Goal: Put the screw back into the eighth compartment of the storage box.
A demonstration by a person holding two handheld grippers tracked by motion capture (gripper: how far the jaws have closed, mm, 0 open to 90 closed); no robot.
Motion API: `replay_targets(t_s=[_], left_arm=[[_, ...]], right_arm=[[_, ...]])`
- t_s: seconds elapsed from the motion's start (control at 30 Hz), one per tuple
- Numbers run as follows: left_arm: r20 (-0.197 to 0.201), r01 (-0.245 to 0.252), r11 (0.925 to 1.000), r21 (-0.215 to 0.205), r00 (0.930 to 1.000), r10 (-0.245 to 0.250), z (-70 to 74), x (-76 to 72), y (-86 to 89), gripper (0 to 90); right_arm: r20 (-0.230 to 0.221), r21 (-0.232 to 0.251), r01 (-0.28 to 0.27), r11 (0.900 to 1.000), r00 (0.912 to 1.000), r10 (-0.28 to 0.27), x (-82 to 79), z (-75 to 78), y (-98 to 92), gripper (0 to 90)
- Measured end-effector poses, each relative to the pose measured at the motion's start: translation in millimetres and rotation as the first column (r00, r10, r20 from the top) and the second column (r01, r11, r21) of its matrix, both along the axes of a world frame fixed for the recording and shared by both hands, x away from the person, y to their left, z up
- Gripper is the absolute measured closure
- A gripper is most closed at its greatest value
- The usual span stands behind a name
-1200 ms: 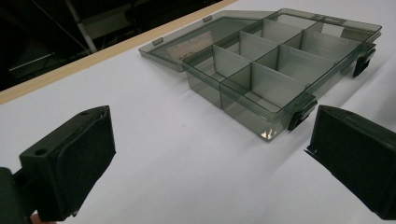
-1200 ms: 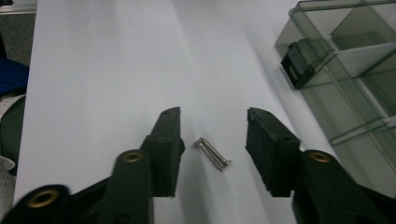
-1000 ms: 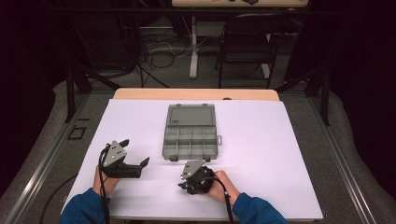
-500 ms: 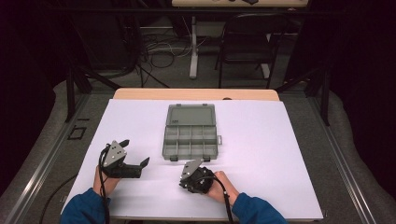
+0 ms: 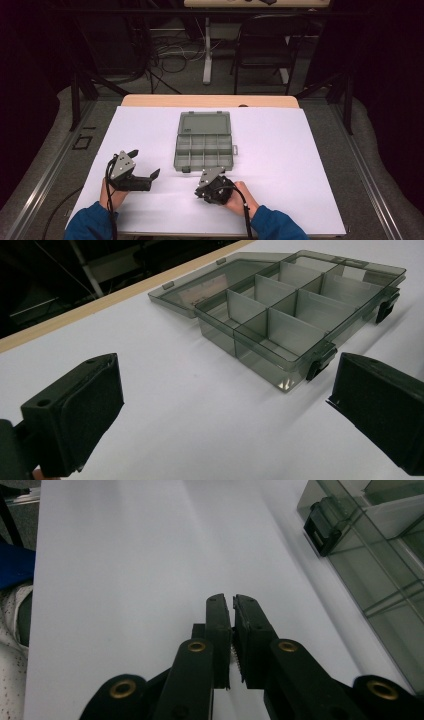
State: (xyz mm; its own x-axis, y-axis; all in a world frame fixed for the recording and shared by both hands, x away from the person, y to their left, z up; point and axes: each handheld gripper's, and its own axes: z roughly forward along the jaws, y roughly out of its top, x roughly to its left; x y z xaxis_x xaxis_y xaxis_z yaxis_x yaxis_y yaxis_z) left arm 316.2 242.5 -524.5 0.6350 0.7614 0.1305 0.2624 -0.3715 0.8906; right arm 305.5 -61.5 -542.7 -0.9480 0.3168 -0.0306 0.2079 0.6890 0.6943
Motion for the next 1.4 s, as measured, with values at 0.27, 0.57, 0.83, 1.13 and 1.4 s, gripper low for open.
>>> replay_targets(t_s=[0.27,0.57,0.83,1.13,1.4], left_arm=[[0.0,-0.002,1.0,-0.001,1.0,0.002,-0.3,0.7,0.9,0.0],[0.0,-0.001,1.0,0.0,1.0,0.001,-0.2,1.0,1.4,0.0],[0.007,0.001,1.0,0.001,1.0,-0.001,0.5,0.4,1.4,0.0],[0.002,0.003,1.0,-0.003,1.0,-0.003,0.5,0.3,0.4,0.0],[0.003,0.0,1.0,-0.003,1.0,0.0,0.1,0.1,0.7,0.0]], right_arm=[[0.012,0.002,0.029,1.0,0.9995,-0.029,2.6,3.6,-5.6,85.4],[0.035,0.004,0.06,0.998,0.9975,-0.061,5.4,7.2,-14.3,85.4],[0.057,0.019,0.085,0.996,0.9946,-0.086,5.5,13.3,-21.1,85.4],[0.069,0.038,0.102,0.994,0.9921,-0.105,4.0,20.9,-27.8,85.4],[0.088,0.05,0.13,0.99,0.987,-0.134,4.4,26.8,-35.7,85.4]])
